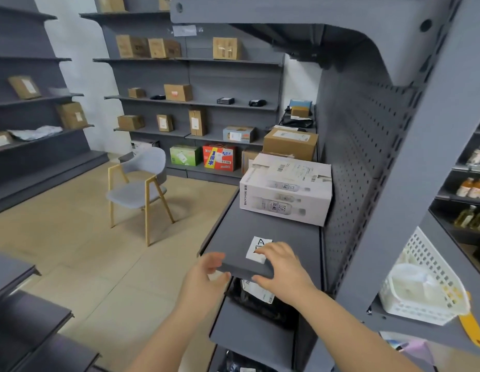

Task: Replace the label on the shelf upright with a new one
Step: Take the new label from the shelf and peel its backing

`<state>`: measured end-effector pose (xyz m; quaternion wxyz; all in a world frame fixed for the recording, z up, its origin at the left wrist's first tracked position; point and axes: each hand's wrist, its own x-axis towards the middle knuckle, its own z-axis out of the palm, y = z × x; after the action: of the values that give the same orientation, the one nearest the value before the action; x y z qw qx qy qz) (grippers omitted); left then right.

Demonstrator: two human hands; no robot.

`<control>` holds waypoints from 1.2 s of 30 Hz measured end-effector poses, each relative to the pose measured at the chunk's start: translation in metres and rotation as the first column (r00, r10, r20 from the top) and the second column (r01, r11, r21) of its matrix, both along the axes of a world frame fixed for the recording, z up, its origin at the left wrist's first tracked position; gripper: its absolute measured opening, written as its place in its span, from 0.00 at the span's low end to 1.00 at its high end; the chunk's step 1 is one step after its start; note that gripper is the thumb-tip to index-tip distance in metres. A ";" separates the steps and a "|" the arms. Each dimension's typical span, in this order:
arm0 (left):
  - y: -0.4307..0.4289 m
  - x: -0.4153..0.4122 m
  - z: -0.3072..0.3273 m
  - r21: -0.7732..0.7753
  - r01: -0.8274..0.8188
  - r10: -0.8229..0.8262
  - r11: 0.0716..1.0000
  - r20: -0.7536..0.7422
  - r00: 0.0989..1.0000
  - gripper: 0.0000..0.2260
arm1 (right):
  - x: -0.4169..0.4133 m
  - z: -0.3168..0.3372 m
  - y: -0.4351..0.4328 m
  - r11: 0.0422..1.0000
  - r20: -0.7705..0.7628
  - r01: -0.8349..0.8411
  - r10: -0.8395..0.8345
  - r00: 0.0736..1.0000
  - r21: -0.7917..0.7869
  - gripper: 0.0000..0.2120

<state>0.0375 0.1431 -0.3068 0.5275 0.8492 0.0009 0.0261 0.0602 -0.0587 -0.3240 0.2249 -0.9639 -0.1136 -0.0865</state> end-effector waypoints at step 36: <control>-0.063 -0.005 -0.019 -0.374 -0.108 -0.018 0.921 -0.318 0.948 0.06 | -0.032 -0.010 -0.002 0.996 0.137 0.014 -0.001 0.991 -0.092 0.18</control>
<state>0.0328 0.0799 -0.3256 0.6769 0.7212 0.1099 -0.0979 0.0284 -0.0609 -0.3336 0.1712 -0.9655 -0.1288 -0.1480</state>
